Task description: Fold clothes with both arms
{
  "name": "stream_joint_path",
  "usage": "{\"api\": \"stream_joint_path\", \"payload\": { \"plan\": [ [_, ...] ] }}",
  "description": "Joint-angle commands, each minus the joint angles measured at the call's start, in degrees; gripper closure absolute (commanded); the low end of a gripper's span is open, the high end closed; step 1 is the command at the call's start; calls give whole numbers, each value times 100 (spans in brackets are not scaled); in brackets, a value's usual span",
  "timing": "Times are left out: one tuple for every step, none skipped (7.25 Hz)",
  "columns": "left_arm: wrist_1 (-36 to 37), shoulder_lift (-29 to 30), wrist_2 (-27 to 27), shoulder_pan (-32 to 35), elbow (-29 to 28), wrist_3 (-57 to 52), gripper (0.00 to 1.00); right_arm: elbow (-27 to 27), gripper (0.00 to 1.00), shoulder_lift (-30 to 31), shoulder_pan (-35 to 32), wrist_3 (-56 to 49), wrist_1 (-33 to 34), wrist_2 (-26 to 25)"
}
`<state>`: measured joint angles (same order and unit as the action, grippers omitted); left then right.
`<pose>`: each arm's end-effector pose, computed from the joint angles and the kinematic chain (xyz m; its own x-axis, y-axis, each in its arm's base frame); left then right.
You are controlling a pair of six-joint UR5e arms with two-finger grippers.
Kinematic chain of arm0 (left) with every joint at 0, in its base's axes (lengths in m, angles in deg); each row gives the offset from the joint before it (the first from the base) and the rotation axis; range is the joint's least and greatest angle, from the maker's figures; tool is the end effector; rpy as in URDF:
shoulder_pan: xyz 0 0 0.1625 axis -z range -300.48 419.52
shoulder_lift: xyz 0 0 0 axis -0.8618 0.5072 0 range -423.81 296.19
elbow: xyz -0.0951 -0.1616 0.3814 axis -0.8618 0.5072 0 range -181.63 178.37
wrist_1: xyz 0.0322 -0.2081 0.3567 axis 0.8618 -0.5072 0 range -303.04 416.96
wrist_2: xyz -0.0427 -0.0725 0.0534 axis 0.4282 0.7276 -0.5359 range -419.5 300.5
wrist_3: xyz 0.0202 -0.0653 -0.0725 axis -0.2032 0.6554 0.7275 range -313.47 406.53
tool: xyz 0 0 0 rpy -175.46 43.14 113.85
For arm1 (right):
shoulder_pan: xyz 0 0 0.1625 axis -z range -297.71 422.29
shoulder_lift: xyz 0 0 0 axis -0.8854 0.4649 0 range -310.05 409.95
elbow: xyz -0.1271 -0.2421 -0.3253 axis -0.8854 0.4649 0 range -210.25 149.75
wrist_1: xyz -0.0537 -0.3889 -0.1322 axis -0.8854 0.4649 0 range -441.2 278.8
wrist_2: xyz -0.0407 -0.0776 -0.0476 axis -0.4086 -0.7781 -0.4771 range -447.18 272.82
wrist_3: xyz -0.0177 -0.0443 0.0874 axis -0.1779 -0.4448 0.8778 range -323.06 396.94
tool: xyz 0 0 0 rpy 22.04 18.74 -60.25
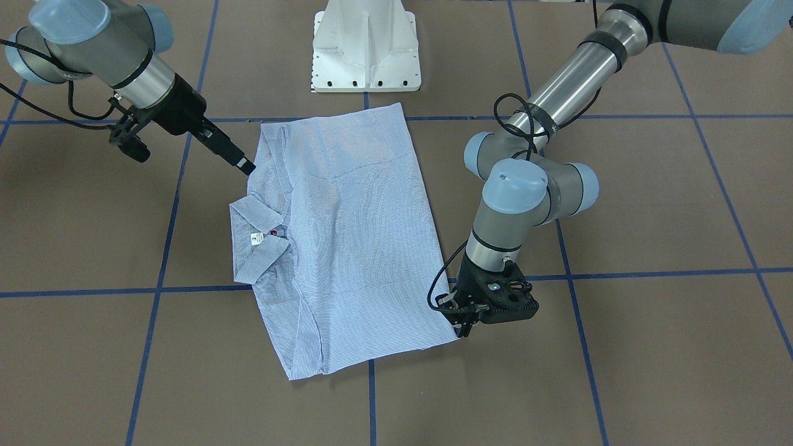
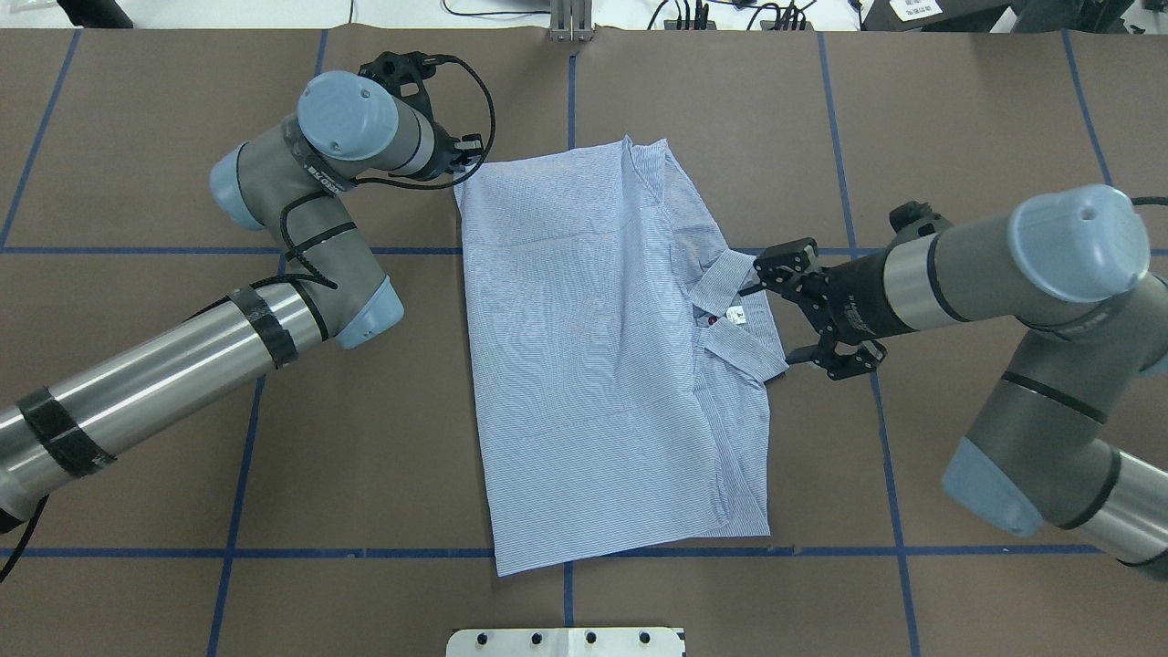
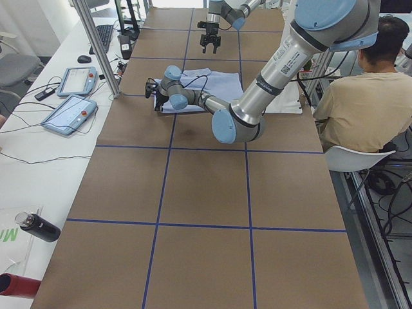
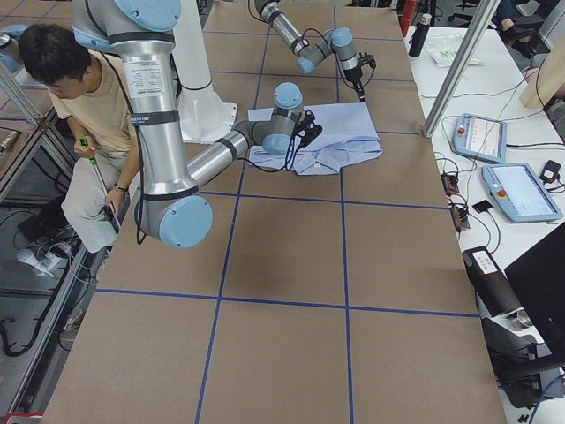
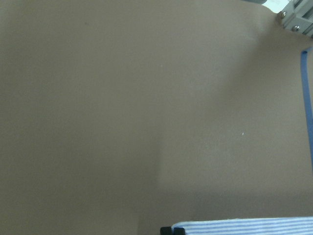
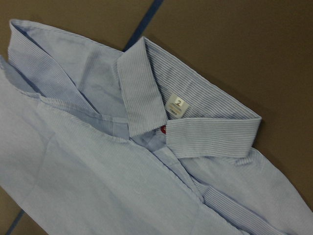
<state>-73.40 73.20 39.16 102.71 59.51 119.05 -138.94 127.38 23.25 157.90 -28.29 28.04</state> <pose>0.5167 -0.6472 0.2965 0.5384 -0.0981 -0.8370 0.4417 0.8787 0.1811 -0.3686 -0.4160 0.3143 0.1107 0.6891 0.7162 -0.3725 0.6969 -0.6129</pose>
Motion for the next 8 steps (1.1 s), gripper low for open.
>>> {"api": "stream_joint_path", "payload": {
  "plan": [
    [36, -287, 57, 67, 535, -185, 0, 827, 0, -849, 534, 15, 34, -1268],
    [45, -690, 66, 111, 1131, -194, 0, 823, 0, -896, 938, 24, 287, -1909],
    [124, -911, 162, 137, 1442, -194, 0, 649, 0, -879, 1273, 33, 672, -2220],
    [229, -931, 180, 138, 1540, -186, 0, 282, 0, -809, 1859, 33, 1424, -2832],
    [230, -922, 180, 138, 1541, -160, 0, -122, 0, -774, 2248, 50, 2145, -3151],
    [230, -922, 180, 138, 1541, -142, 0, -318, 0, -626, 2513, 225, 2405, -3328],
    [230, -922, 180, 129, 1541, -133, 0, -398, 0, -528, 2629, 522, 2451, -3347],
    [230, -914, 180, 129, 1541, -124, 0, -512, 1, -388, 2778, 717, 2590, -3356]
  ]
}}
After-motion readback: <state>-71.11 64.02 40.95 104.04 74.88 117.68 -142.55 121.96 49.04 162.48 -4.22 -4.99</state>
